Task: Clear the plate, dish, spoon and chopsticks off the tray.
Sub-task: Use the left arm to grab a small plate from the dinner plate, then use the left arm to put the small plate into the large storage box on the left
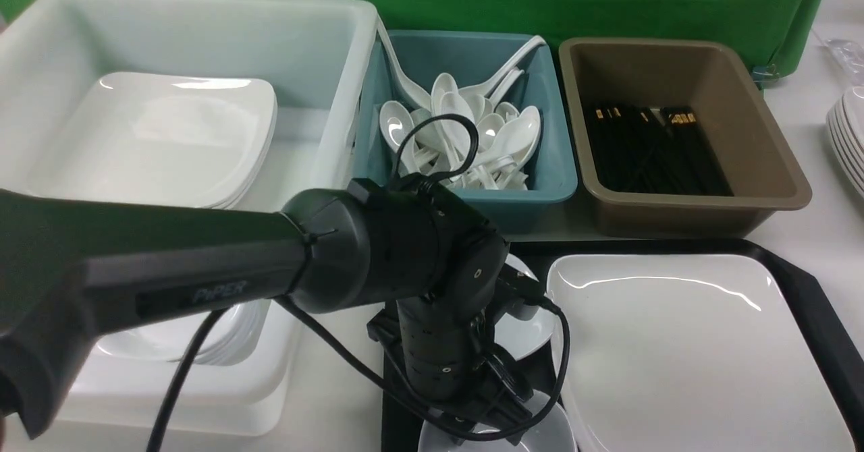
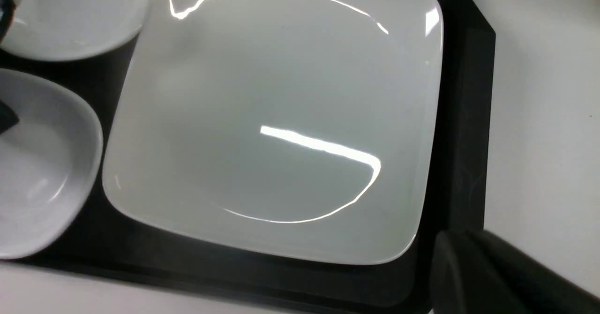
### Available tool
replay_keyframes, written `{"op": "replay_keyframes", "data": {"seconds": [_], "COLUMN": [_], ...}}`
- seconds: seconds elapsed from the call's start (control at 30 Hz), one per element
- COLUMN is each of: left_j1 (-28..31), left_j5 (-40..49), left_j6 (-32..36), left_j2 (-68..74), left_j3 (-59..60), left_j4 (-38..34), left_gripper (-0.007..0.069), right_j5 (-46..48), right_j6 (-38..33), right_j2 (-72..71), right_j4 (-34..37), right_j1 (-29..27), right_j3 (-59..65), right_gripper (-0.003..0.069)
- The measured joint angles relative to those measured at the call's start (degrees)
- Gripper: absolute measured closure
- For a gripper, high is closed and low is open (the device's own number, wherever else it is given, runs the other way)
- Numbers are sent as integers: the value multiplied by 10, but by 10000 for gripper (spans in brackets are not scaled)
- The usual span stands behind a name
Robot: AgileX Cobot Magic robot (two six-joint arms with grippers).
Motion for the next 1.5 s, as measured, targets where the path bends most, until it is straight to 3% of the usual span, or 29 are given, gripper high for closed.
{"op": "replay_keyframes", "data": {"seconds": [0.23, 0.47, 0.83, 0.97, 1.0, 1.03, 1.17, 1.27, 1.4, 1.5], "left_j1": [1, 1, 24, 91, 159, 159, 379, 477, 559, 572], "left_j5": [29, 47, 48, 51, 57, 58, 14, -31, -89, -115], "left_j6": [-4, -5, -6, -6, -6, -6, -2, -2, 15, 18], "left_j2": [-11, -76, -180, -246, -290, -295, -420, -466, -468, -453], "left_j3": [-10, -31, -32, -32, -30, -29, 46, 132, 236, 275], "left_j4": [-1, -1, -21, -38, -48, -50, -111, -160, -219, -231], "left_gripper": [441, 597, 604, 604, 604, 604, 604, 604, 604, 604], "right_j5": [-2, -8, -14, -17, -22, -23, -34, -37, -40, -41], "right_j6": [0, 0, 0, 0, 0, 0, 1, 2, 2, 2], "right_j2": [0, 0, 0, 0, 0, 0, 0, 0, 0, 0], "right_j4": [1, 1, 1, 1, 1, 1, 6, 9, 9, 9], "right_j1": [0, 0, 0, 0, 0, 0, 0, 0, 0, 0], "right_j3": [0, 0, 0, 0, 0, 0, 0, 0, 0, 0], "right_gripper": [641, 641, 641, 641, 641, 641, 641, 641, 640, 640]}}
